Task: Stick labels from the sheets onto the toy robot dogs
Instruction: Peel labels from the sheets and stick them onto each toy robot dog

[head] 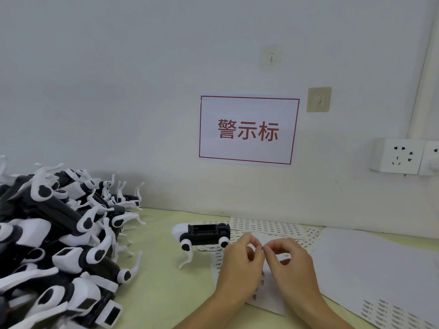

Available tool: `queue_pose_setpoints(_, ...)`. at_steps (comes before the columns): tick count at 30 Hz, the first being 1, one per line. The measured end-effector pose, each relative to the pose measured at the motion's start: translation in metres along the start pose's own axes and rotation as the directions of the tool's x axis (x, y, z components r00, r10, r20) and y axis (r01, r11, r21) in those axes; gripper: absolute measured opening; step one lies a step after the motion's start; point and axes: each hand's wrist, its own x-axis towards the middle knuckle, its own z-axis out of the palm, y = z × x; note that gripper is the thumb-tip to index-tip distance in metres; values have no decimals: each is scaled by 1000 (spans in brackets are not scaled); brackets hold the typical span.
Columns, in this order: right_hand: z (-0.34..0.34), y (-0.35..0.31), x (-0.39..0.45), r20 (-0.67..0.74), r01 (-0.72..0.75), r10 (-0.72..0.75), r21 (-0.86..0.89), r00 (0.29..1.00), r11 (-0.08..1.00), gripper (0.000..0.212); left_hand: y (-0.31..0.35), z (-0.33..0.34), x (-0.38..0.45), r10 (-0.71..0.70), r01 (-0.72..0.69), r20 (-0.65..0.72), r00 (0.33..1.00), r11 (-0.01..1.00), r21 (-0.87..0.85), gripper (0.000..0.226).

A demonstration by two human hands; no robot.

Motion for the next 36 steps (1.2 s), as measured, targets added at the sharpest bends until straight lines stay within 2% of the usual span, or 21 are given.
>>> queue_pose_setpoints(4,0,-1,-1,-23,6,-6,4,1000,1000,19,0,2,-3,94,-83,-55,994,981,175,7)
queue_pose_setpoints(7,-2,-1,0,-35,-11,12,30,999,999,16,6,0,-3,173,-150,-42,984,935,322,24)
queue_pose_setpoints(10,-4,-1,0,-9,-31,32,45,999,999,14,24,-7,5,285,-247,-28,958,873,421,28)
queue_pose_setpoints(12,-4,-2,0,4,-42,42,47,999,998,13,38,-19,12,354,-316,19,935,808,498,33)
queue_pose_setpoints(14,-4,-3,0,2,-46,46,41,999,998,11,49,-35,22,379,-388,142,915,726,567,45)
queue_pose_setpoints(17,-4,-4,0,-1,-44,44,19,999,999,10,54,-67,40,251,-355,252,935,665,657,59)
queue_pose_setpoints(19,-4,-5,0,5,-45,45,1,999,999,10,48,-87,50,55,-259,290,956,625,736,68)
queue_pose_setpoints(22,-3,-5,0,7,-47,47,-1,999,999,11,34,-108,52,-309,-159,345,887,497,853,88)
queue_pose_setpoints(23,-3,-6,0,12,-51,51,0,999,999,11,29,-111,52,-356,-157,349,867,469,869,90)
queue_pose_setpoints(25,-3,-6,0,27,-62,62,4,998,998,11,23,-113,52,-317,-173,338,886,451,876,77)
queue_pose_setpoints(28,-4,-6,0,35,-74,73,13,997,997,10,20,-115,55,-211,-128,262,942,496,859,58)
queue_pose_setpoints(30,-4,-6,0,32,-78,78,20,996,997,10,18,-114,57,-199,-74,234,952,592,802,60)
queue_pose_setpoints(33,-4,-5,-1,23,-78,77,33,997,996,10,14,-105,55,-180,49,213,960,860,508,61)
queue_pose_setpoints(34,-4,-5,0,19,-79,78,36,997,996,10,13,-100,54,-186,94,204,961,916,391,58)
queue_pose_setpoints(36,-4,-5,0,15,-87,86,44,996,995,10,10,-89,50,-238,203,178,955,960,194,51)
